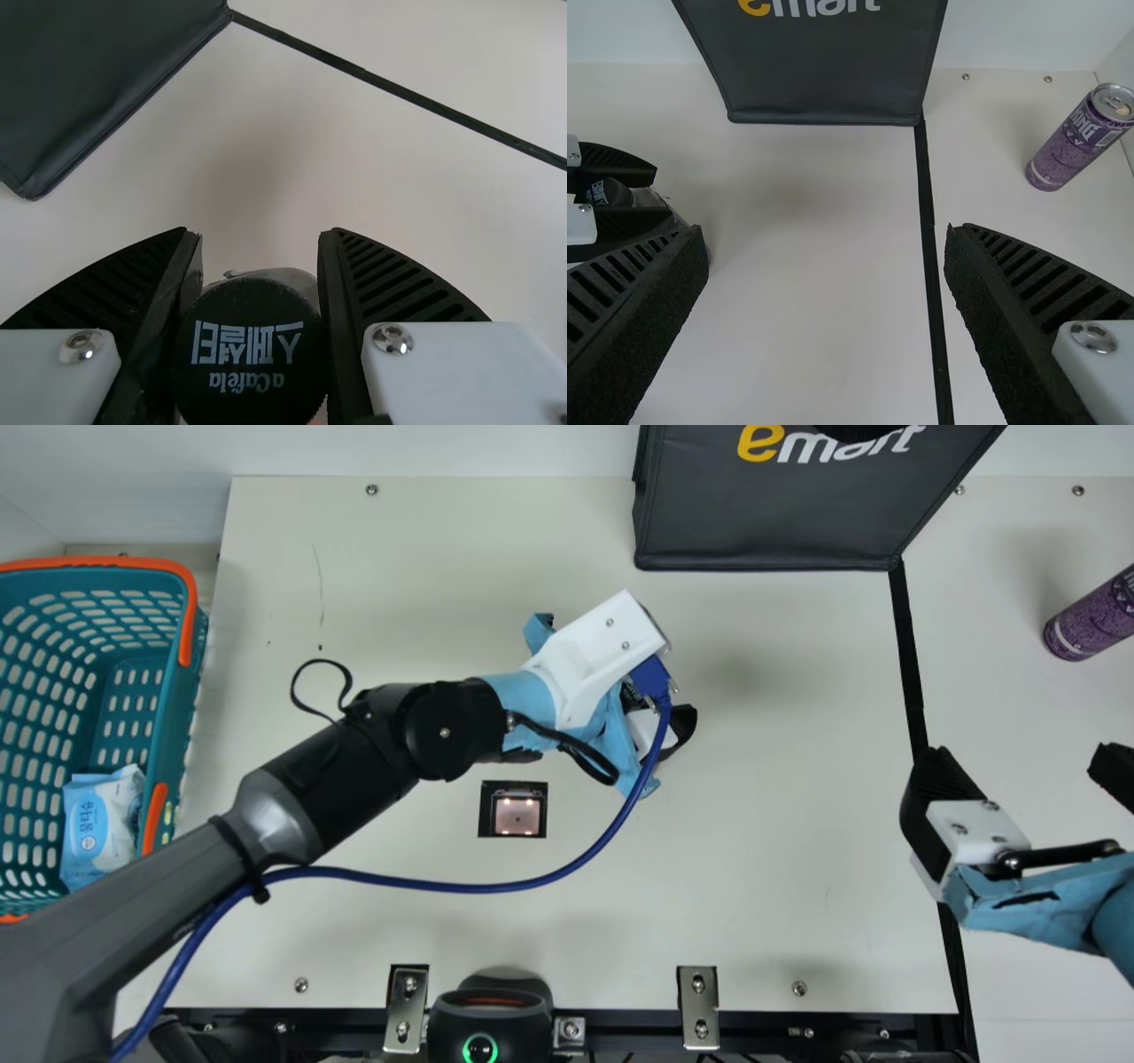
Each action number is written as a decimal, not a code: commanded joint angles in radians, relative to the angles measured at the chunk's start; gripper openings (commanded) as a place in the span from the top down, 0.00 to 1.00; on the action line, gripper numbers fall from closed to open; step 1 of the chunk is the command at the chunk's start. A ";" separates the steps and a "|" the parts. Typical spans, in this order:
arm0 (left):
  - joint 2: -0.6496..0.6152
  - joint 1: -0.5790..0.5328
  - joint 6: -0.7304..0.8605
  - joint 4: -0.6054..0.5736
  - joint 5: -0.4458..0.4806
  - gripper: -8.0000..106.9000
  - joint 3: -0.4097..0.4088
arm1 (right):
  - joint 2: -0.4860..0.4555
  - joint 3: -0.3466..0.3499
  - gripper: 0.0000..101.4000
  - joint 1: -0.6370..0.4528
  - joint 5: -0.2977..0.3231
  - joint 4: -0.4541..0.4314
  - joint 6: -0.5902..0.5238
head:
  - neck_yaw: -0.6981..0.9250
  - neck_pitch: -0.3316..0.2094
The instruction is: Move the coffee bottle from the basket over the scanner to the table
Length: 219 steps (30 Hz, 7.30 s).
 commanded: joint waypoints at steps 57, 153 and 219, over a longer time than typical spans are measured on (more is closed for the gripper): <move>-0.796 0.634 -0.706 0.559 0.353 0.15 0.297 | 0.000 0.000 0.06 0.000 0.000 0.000 0.000 | 0.000 -0.029; -0.888 0.651 -0.831 0.864 0.590 0.15 0.193 | 0.634 0.152 0.72 0.694 -0.431 -0.335 0.601 | 0.000 -0.029; -0.888 0.651 -0.831 0.864 0.590 0.15 0.193 | 0.402 0.096 1.00 -0.332 -0.281 0.114 -0.163 | -0.349 -0.029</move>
